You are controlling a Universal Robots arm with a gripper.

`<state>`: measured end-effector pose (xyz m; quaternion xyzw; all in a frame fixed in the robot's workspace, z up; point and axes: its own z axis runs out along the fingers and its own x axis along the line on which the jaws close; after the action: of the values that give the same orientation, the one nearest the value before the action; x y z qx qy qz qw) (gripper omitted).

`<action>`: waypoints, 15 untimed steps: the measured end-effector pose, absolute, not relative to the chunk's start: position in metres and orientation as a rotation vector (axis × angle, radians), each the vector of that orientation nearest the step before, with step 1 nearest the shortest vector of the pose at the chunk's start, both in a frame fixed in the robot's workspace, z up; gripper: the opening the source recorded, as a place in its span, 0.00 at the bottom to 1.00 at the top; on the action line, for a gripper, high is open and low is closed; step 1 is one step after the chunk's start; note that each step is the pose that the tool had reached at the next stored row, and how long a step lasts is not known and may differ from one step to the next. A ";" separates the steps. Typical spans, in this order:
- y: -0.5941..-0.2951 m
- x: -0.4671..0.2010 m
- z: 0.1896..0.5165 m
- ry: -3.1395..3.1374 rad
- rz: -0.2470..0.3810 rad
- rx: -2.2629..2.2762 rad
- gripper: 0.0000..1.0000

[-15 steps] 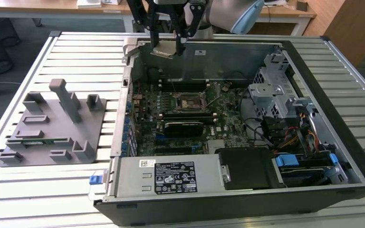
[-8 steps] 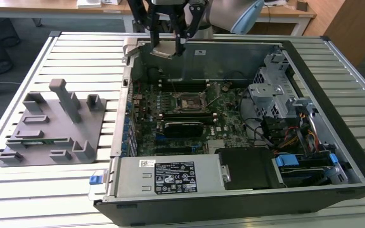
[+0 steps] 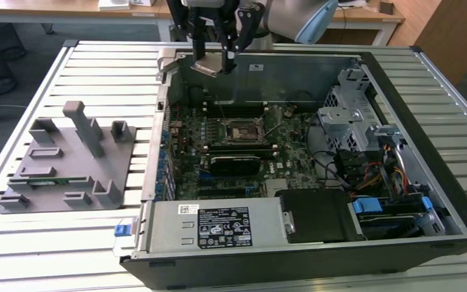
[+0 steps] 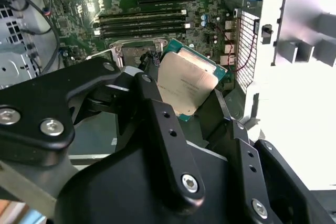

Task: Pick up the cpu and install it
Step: 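Place the cpu into insertion slot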

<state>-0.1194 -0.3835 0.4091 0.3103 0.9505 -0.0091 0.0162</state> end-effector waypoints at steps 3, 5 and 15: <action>-0.383 -0.119 0.408 2.929 -0.030 1.045 0.54; -0.384 -0.119 0.408 2.909 -0.031 1.099 0.54; -0.383 -0.119 0.407 2.803 -0.035 1.352 0.54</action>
<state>-0.1194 -0.3835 0.4066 0.4344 0.9005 -0.0113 0.0148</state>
